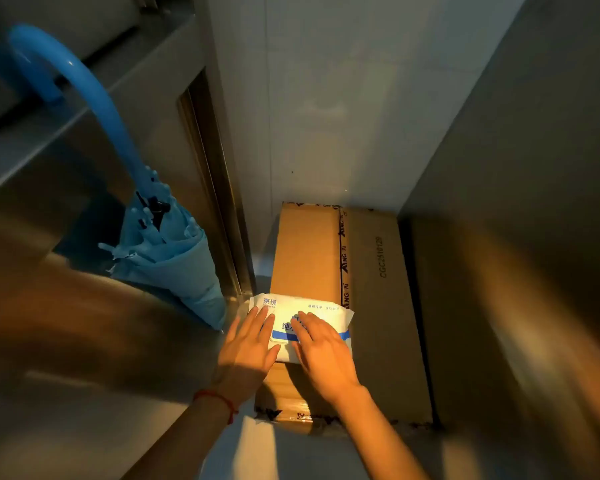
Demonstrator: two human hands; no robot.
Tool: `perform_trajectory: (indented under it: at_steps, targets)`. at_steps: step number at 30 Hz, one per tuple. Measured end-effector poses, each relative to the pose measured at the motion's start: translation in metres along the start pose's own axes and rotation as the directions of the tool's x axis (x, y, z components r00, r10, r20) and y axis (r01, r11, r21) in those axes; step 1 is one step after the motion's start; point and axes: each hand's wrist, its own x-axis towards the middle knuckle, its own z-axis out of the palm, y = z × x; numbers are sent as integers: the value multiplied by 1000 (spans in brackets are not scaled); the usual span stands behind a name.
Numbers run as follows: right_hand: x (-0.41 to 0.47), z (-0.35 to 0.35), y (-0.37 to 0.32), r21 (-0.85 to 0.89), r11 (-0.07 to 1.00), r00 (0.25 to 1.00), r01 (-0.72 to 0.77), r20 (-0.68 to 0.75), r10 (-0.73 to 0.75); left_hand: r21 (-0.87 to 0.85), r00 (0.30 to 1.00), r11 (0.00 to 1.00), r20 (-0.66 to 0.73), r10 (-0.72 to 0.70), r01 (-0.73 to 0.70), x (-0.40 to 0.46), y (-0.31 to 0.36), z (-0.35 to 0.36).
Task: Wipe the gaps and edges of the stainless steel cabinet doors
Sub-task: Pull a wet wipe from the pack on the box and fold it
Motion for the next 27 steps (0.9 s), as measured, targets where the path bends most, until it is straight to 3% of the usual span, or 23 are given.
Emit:
perform_trajectory:
  at_steps: [8, 15, 20, 27]
  targets:
    - [8, 26, 3, -46, 999, 997, 10, -76, -14, 20, 988, 999, -146, 51, -48, -6, -8, 39]
    - [14, 40, 9, -101, 995, 1000, -2, 5, 2, -34, 998, 999, -62, 30, -33, -5, -12, 49]
    - [10, 34, 4, -178, 984, 986, 7, -162, -36, -32, 998, 999, -46, 31, -32, -2, -13, 51]
    - [10, 35, 1, -255, 967, 972, 4, -226, -63, 14, 995, 995, -33, 99, -99, -3, -17, 50]
